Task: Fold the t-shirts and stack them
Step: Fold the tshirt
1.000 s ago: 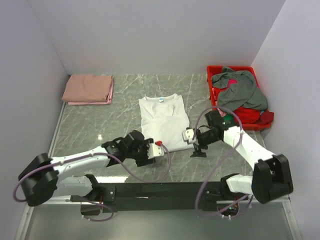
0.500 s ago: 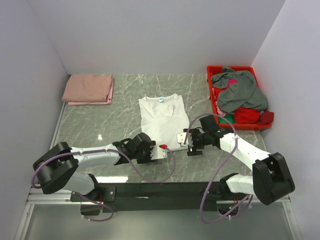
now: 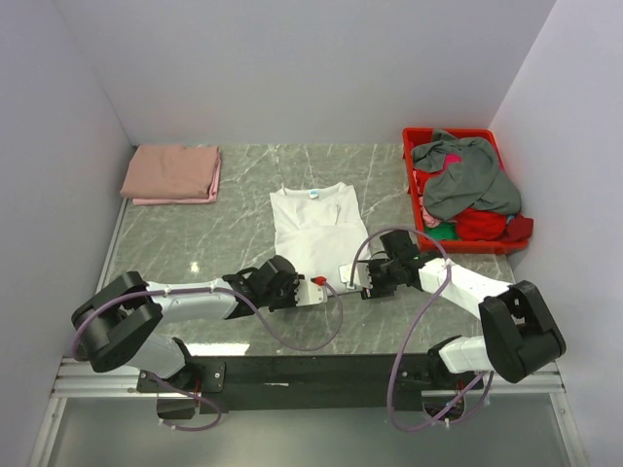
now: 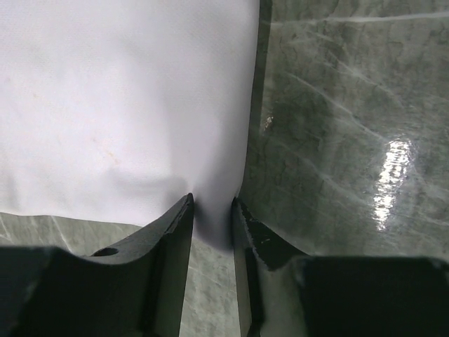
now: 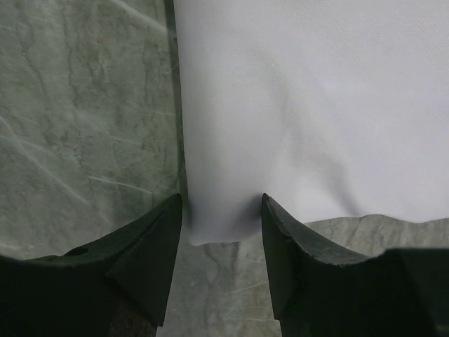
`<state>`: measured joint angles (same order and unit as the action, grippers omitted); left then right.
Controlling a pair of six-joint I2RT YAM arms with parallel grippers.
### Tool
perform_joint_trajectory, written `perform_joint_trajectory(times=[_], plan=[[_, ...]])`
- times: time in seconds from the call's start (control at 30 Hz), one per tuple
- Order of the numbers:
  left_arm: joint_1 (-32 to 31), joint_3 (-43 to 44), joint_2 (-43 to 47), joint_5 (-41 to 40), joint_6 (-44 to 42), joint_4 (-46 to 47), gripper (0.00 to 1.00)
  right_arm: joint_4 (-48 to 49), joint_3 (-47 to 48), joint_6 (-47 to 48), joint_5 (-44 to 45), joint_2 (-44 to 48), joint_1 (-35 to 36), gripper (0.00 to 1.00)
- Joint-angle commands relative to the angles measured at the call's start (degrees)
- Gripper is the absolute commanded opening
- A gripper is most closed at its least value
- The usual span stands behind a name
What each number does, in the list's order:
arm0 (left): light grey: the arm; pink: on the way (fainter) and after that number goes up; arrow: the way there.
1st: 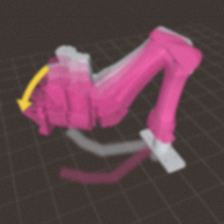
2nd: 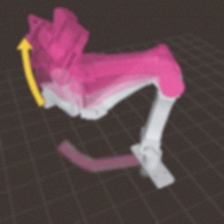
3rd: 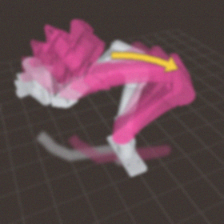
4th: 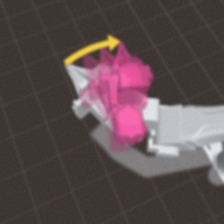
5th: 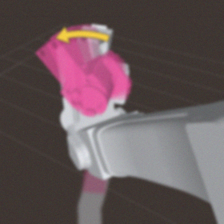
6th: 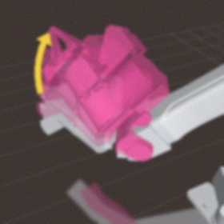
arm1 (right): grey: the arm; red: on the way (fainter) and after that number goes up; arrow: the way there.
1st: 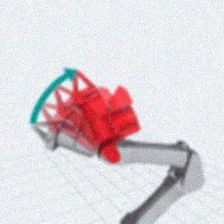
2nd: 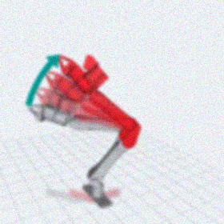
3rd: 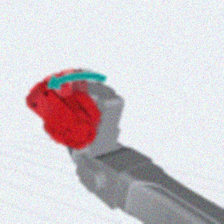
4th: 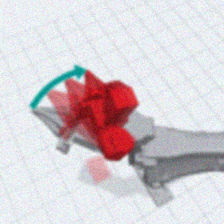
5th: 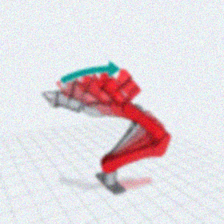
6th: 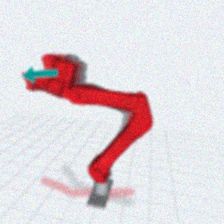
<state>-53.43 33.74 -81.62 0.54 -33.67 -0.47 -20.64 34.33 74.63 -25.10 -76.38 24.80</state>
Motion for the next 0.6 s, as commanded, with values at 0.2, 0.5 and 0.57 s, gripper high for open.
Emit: perform_joint_trajectory(times=[0.2,0.5,0.57], plan=[[0.8,-1.0,-2.9,-1.9,-0.7,-0.1,0.31,1.0,1.2,0.4,2.3,-2.5,1.6,0.41],[0.8,-2.3,-1.6,-0.1,-1.7,-0.7,0.04,1.0,1.6,-0.5,1.1,-3.1,1.7,0.00],[0.9,-2.5,-0.7,0.9,-2.0,-1.3,0.00,-1.1,2.0,-0.1,-0.1,-2.7,1.1,0.00]])
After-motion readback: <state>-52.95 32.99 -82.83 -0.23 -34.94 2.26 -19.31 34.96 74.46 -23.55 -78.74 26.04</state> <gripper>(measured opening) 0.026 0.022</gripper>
